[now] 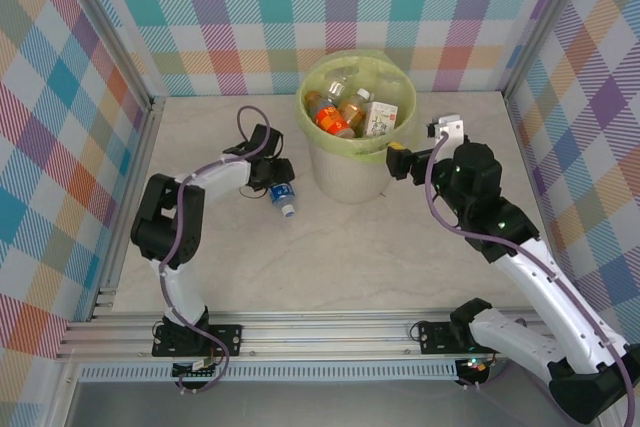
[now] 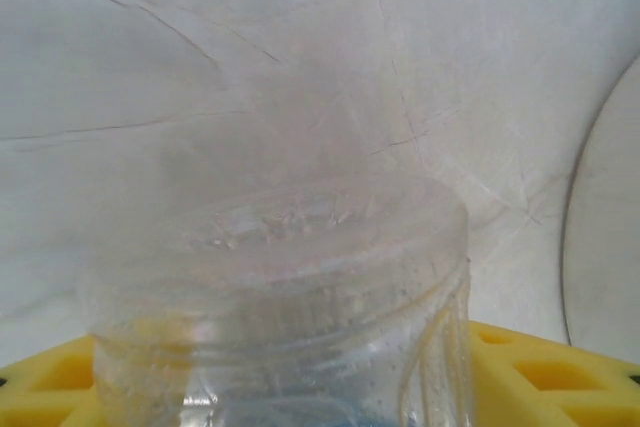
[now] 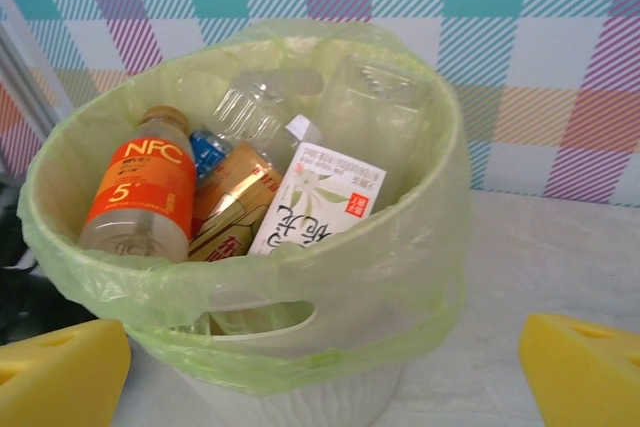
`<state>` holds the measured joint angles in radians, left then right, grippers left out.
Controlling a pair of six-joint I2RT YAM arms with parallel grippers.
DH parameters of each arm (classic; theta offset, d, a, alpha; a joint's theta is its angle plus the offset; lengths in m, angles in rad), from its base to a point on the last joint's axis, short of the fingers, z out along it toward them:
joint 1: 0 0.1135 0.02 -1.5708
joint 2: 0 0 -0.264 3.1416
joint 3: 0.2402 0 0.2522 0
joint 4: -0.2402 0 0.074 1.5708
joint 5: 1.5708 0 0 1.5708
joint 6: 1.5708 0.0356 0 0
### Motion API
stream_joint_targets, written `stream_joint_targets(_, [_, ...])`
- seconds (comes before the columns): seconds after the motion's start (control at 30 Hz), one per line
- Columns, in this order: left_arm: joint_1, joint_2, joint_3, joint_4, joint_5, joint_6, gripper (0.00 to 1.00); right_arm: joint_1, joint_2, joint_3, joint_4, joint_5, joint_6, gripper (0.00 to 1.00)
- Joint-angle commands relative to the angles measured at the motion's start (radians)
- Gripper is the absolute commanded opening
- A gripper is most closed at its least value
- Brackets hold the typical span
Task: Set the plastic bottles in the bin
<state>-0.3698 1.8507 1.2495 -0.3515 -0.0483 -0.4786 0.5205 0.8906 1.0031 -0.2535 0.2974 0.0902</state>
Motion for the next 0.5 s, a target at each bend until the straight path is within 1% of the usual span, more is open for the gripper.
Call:
stream_joint_targets(0.0, [0.008,-0.214,0.004,0.022,-0.122,0.079,0.5,-0.001,-0.033,-0.028,0.086,0.099,0.001,1.0])
stream_joint_targets(0.1, [0.007,-0.361,0.007,0.144,-0.159,0.16,0.49,-0.004,-0.05,-0.05,0.098,0.131,0.002,1.0])
stream_joint_targets(0.17, [0.005,-0.43,0.033,0.222,-0.142,0.217,0.48,-0.006,-0.063,-0.066,0.104,0.151,0.013,1.0])
stream_joint_targets(0.23, [-0.003,-0.467,0.087,0.296,-0.094,0.292,0.47,-0.008,-0.079,-0.083,0.113,0.168,0.029,1.0])
stream_joint_targets(0.33, [-0.029,-0.449,0.206,0.345,0.041,0.405,0.46,-0.01,-0.1,-0.105,0.12,0.183,0.053,1.0])
stream_joint_targets(0.4, [-0.055,-0.405,0.297,0.334,0.115,0.497,0.46,-0.013,-0.114,-0.118,0.12,0.192,0.066,1.0])
stream_joint_targets(0.47, [-0.082,-0.353,0.381,0.313,0.16,0.587,0.46,-0.014,-0.128,-0.128,0.118,0.202,0.076,1.0])
